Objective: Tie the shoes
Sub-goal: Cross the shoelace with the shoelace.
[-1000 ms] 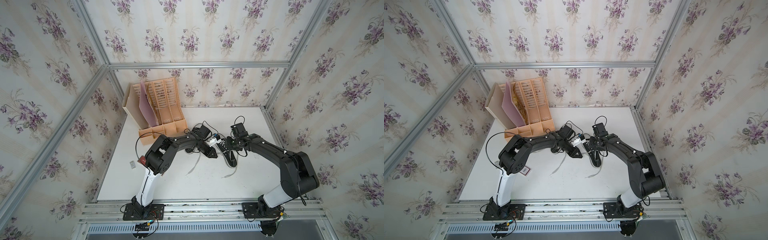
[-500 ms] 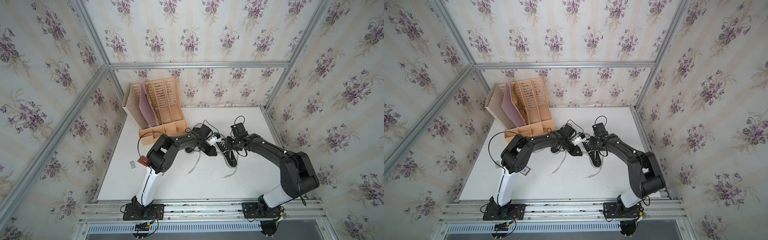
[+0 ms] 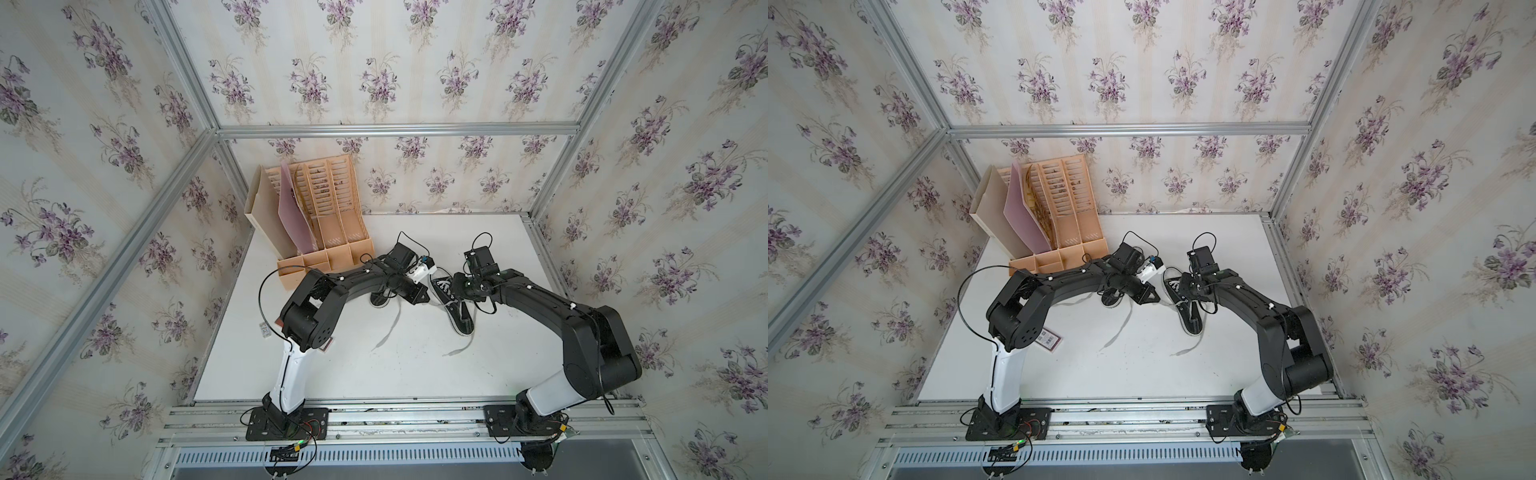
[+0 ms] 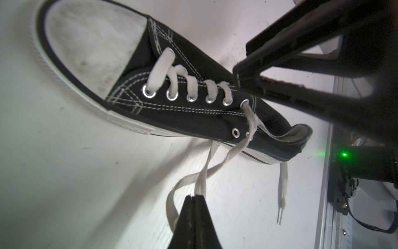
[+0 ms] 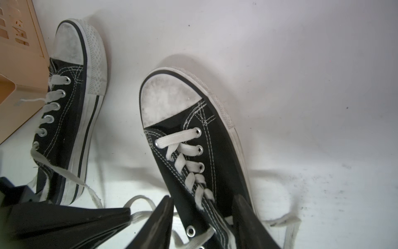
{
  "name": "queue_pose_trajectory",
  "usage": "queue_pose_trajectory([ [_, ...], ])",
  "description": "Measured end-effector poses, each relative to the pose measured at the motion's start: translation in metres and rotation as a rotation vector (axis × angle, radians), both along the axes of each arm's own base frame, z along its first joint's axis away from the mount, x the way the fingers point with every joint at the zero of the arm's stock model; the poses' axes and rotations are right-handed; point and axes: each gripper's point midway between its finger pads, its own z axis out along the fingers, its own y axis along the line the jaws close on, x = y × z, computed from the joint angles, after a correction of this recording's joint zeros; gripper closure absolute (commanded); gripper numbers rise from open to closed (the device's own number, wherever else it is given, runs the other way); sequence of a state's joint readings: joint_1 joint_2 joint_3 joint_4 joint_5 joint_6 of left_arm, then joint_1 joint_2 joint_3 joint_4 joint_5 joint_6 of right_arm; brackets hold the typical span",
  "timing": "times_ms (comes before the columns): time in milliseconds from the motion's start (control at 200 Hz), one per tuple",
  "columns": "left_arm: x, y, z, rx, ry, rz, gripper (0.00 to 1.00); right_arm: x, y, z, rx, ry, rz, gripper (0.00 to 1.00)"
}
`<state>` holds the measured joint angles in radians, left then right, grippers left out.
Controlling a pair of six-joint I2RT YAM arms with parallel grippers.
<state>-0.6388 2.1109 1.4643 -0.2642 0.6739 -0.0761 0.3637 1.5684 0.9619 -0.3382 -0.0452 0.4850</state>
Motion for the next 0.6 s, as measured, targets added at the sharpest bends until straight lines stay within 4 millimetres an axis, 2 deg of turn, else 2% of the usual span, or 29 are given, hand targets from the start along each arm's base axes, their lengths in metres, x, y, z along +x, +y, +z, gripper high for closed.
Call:
queue_pose_trajectory([
  [205, 0.002, 0.002, 0.006, -0.035, 0.010, 0.023, 1.00, 0.008, 0.011, -0.008, -0.005, 0.022, 0.043, 0.47],
  [355, 0.004, 0.005, 0.007, -0.047, 0.014, 0.035, 1.00, 0.015, 0.019, -0.023, -0.024, 0.053, 0.068, 0.54],
  [470, 0.005, 0.005, 0.007, -0.051, 0.021, 0.044, 1.00, 0.016, 0.016, -0.035, -0.052, 0.084, 0.057, 0.66],
  [544, 0.005, 0.005, 0.010, -0.054, 0.022, 0.047, 1.00, 0.018, 0.016, -0.036, -0.058, 0.087, 0.052, 0.80],
  [599, 0.005, 0.005, 0.012, -0.059, 0.017, 0.048, 1.00, 0.018, 0.016, -0.033, -0.060, 0.085, 0.051, 0.94],
])
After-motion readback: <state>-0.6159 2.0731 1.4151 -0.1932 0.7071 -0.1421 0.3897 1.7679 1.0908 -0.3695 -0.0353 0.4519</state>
